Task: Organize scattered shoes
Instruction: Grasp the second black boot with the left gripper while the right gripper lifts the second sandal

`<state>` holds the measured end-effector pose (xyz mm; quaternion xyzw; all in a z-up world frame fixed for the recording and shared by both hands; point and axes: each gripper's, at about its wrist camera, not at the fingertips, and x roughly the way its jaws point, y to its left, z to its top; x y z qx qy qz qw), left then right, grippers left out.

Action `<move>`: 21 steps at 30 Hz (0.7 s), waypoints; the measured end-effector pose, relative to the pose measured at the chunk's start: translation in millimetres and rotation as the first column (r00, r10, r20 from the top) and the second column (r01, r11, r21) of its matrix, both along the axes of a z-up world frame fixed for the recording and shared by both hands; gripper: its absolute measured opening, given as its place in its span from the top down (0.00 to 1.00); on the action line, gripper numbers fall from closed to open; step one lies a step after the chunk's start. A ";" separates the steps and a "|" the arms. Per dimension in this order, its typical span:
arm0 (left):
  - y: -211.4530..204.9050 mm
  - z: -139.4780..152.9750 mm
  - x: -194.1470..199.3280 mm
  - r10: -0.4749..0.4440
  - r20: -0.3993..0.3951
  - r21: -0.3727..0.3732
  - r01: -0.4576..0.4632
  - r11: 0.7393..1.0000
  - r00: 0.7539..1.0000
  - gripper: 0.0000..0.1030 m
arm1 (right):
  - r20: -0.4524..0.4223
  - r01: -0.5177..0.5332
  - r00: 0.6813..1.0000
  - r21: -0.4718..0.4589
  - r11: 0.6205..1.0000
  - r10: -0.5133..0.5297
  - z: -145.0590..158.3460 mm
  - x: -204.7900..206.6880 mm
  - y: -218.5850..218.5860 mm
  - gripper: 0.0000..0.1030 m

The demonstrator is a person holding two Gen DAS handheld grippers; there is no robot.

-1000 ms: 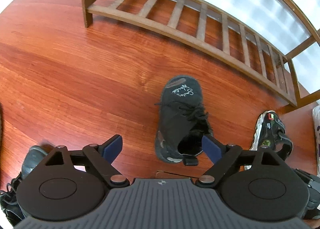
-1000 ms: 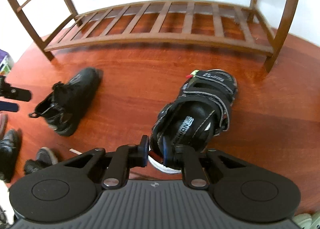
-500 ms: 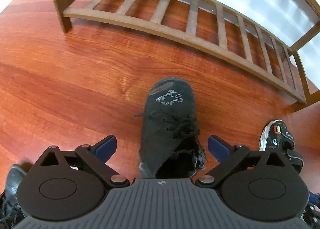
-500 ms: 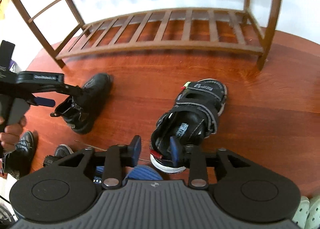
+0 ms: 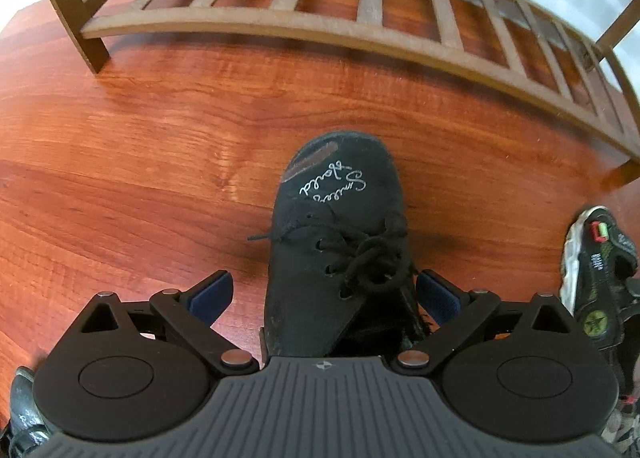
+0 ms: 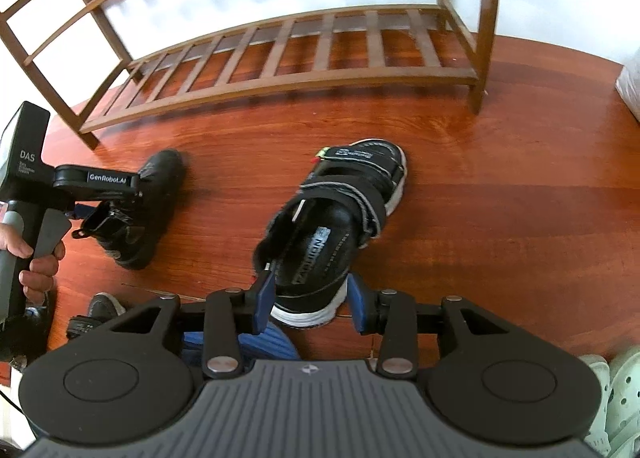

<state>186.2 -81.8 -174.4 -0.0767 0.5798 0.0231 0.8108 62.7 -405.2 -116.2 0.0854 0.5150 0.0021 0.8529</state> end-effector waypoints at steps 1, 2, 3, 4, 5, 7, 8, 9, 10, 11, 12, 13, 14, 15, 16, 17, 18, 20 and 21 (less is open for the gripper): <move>-0.2 -1.8 0.3 -0.003 -0.001 0.000 0.003 1.000 1.000 0.06 | 0.000 0.007 1.000 -0.002 1.000 -0.007 -0.5 -0.1 -1.5 0.57; -0.5 -2.6 0.7 -0.005 -0.001 0.002 0.005 1.000 1.000 0.06 | 0.001 0.013 1.000 -0.003 1.000 -0.013 -0.6 -0.1 -3.0 0.56; -0.7 -3.3 1.1 -0.007 -0.001 0.004 0.007 1.000 1.000 0.08 | 0.002 0.019 1.000 -0.005 1.000 -0.019 -0.6 0.0 -4.5 0.56; -1.0 -3.9 1.4 -0.009 -0.001 0.005 0.009 1.000 1.000 0.11 | 0.005 0.024 1.000 -0.007 1.000 -0.024 -0.6 0.3 -5.4 0.56; -1.1 -4.1 1.4 -0.018 0.000 0.006 0.018 1.000 1.000 0.13 | 0.009 0.029 1.000 -0.008 1.000 -0.029 -1.6 1.2 -5.1 0.56; -1.5 -3.5 0.7 -0.019 0.004 0.000 0.019 1.000 1.000 0.17 | 0.020 0.040 0.999 -0.007 0.999 -0.040 0.1 1.9 -6.8 0.51; -0.1 -3.2 0.4 -0.012 0.003 -0.014 0.012 1.000 1.000 0.19 | 0.027 0.047 0.999 -0.005 0.999 -0.046 1.0 2.5 -7.7 0.49; 0.7 -3.4 0.0 -0.008 0.003 -0.025 0.008 1.000 1.000 0.21 | 0.035 0.056 0.998 0.000 0.998 -0.056 2.3 3.7 -9.0 0.44; 1.3 -3.1 -0.5 -0.006 0.003 -0.039 0.006 0.999 1.000 0.26 | 0.041 0.060 0.997 0.004 0.998 -0.061 3.1 4.6 -9.7 0.38; 1.8 -2.7 -1.0 -0.003 0.004 -0.054 0.003 0.999 1.000 0.28 | 0.047 0.066 0.997 0.008 0.998 -0.066 3.9 5.7 -10.4 0.34; 1.3 -2.1 -1.8 -0.002 0.006 -0.052 0.002 0.999 1.000 0.28 | 0.055 0.075 0.996 0.012 0.997 -0.075 4.7 7.5 -10.9 0.25; 1.7 -1.9 -2.7 0.004 0.009 -0.053 -0.003 0.999 1.000 0.29 | 0.061 0.085 0.994 0.012 0.996 -0.086 5.1 9.6 -11.1 0.18; 2.2 -1.8 -3.5 0.009 0.013 -0.054 -0.008 0.999 1.000 0.30 | 0.064 0.091 0.994 0.014 0.996 -0.092 5.0 11.6 -11.4 0.15; 3.1 -1.6 -4.5 0.018 0.015 -0.054 -0.017 0.998 1.000 0.30 | 0.066 0.098 0.993 0.016 0.995 -0.099 5.0 13.6 -11.7 0.14; 4.1 -1.4 -5.4 0.026 0.017 -0.054 -0.025 0.998 1.000 0.31 | 0.067 0.106 0.992 0.018 0.994 -0.107 4.4 16.0 -12.2 0.13; 5.1 -1.1 -6.3 0.035 0.018 -0.053 -0.034 0.998 0.999 0.32 | 0.062 0.122 0.990 0.026 0.992 -0.123 2.0 19.8 -13.3 0.12; 6.4 0.5 -7.1 0.039 0.024 -0.053 -0.037 0.998 0.999 0.32 | 0.056 0.138 0.989 0.034 0.990 -0.139 -0.4 23.5 -14.4 0.09; 9.1 4.2 -8.7 0.045 0.036 -0.053 -0.043 0.998 0.998 0.32 | 0.045 0.168 0.984 0.049 0.985 -0.170 -5.5 30.8 -16.5 0.08; 10.0 8.2 -9.8 0.047 0.047 -0.054 -0.045 0.998 0.998 0.32 | 0.036 0.178 0.983 0.054 0.983 -0.180 -9.2 34.3 -16.9 0.08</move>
